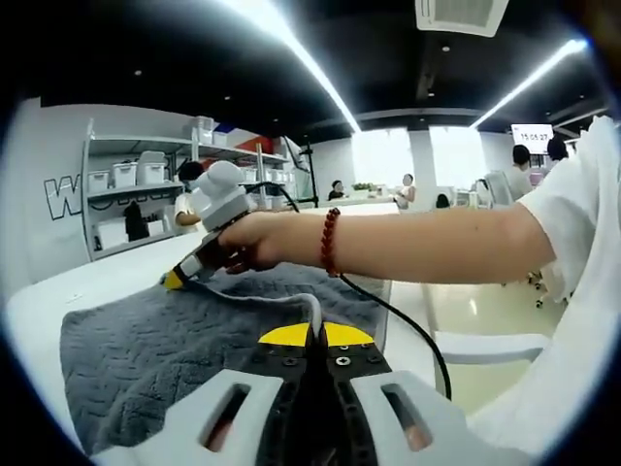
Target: Open the folded towel by lifting each exposed corner and separating the folded layers until the towel lies flat within the target outline without major curled edges
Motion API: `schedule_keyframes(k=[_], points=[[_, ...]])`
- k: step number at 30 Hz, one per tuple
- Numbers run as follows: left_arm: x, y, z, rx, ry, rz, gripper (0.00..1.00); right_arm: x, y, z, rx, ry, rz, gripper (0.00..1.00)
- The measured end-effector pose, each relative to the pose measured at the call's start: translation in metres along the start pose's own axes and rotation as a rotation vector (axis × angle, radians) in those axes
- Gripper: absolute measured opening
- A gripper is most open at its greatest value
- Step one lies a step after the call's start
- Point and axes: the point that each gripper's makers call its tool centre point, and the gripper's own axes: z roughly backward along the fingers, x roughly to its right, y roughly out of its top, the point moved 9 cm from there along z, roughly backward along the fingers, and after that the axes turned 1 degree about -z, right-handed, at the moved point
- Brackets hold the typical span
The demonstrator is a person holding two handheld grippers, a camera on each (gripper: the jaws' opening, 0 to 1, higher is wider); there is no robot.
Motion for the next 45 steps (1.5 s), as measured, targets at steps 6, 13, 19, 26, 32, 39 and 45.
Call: schedule_keyframes(k=[6, 13, 19, 26, 32, 39, 45], points=[[0.001, -0.001, 0.000, 0.000, 0.005, 0.001, 0.01, 0.001, -0.001, -0.005, -0.005, -0.004, 0.000, 0.21], [0.003, -0.002, -0.002, -0.009, -0.003, 0.008, 0.01, 0.003, -0.001, -0.010, -0.003, 0.004, -0.015, 0.20], [0.002, -0.002, -0.002, -0.005, 0.002, 0.010, 0.01, 0.003, -0.001, -0.014, -0.002, -0.011, -0.014, 0.17], [0.001, -0.002, -0.002, -0.008, 0.006, 0.008, 0.01, 0.004, 0.002, -0.013, 0.010, -0.001, -0.045, 0.00], [0.002, -0.002, -0.002, -0.009, 0.012, 0.010, 0.01, 0.005, 0.003, -0.013, 0.007, -0.013, -0.052, 0.00], [0.005, 0.000, -0.002, -0.008, 0.001, 0.017, 0.00, 0.006, 0.007, -0.013, 0.015, -0.021, -0.046, 0.00], [0.007, 0.002, -0.001, -0.001, -0.007, 0.012, 0.00, 0.009, 0.008, -0.011, 0.022, -0.012, -0.055, 0.00]])
